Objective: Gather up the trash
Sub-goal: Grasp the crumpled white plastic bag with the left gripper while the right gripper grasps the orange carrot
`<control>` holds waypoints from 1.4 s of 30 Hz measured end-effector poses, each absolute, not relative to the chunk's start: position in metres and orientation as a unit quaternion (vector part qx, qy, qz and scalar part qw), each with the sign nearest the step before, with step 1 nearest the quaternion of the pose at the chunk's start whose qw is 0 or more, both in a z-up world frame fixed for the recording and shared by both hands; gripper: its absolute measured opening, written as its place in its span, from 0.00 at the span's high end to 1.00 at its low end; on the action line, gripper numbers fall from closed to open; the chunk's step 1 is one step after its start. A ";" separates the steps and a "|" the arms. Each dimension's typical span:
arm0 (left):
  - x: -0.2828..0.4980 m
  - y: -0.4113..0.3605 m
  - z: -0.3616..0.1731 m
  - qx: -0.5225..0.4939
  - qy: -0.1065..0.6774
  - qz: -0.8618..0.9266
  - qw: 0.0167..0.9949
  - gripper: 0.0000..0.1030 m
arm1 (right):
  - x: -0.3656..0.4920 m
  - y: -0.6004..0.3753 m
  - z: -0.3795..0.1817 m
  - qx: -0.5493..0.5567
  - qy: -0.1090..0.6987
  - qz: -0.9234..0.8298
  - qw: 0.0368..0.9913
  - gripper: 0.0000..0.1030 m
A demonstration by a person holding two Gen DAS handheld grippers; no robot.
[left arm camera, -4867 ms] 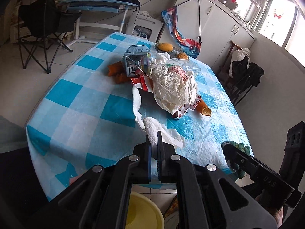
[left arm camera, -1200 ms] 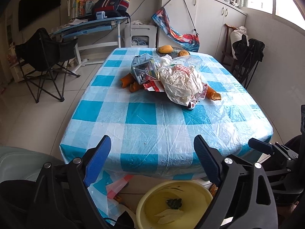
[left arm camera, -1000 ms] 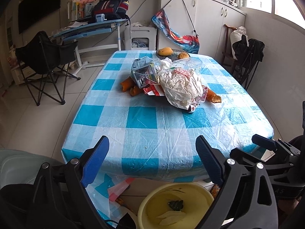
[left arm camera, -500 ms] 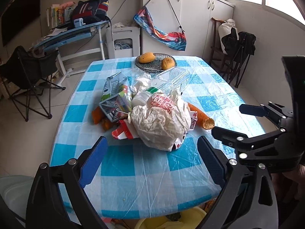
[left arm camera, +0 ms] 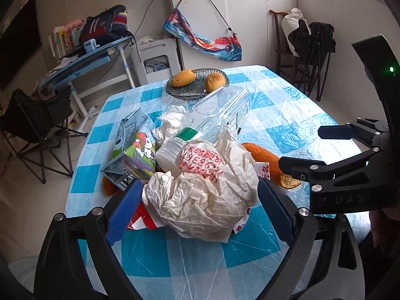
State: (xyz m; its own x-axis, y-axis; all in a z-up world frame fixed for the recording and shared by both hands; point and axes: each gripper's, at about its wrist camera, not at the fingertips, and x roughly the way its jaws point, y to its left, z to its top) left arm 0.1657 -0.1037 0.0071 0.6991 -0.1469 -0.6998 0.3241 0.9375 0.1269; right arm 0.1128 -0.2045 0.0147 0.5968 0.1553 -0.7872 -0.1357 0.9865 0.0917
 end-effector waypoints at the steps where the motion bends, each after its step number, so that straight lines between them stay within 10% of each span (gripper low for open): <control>1: 0.167 -0.104 0.006 0.122 0.368 -0.132 0.912 0.24 | 0.115 -0.204 0.013 0.014 0.444 0.083 0.892 0.13; 7: 0.169 -0.091 0.013 0.078 0.377 -0.171 0.907 0.49 | 0.122 -0.192 0.007 0.008 0.450 0.101 0.887 0.15; 12: 0.167 -0.074 0.017 0.031 0.381 -0.185 0.905 0.59 | 0.127 -0.194 0.000 0.038 0.463 0.115 0.878 0.37; 24: 0.148 -0.041 0.022 -0.003 0.379 -0.179 0.908 0.62 | 0.120 -0.169 -0.001 -0.017 0.451 0.114 0.885 0.74; 42: 0.113 0.007 0.045 -0.072 0.345 -0.143 0.925 0.62 | 0.088 -0.204 0.014 0.094 0.435 0.116 0.888 0.78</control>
State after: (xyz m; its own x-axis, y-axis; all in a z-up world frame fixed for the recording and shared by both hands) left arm 0.1126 0.0070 0.0447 0.7210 -0.3153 -0.6171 0.2152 0.9484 -0.2330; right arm 0.0878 -0.2040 0.0141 0.5954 0.2878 -0.7501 -0.1251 0.9555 0.2673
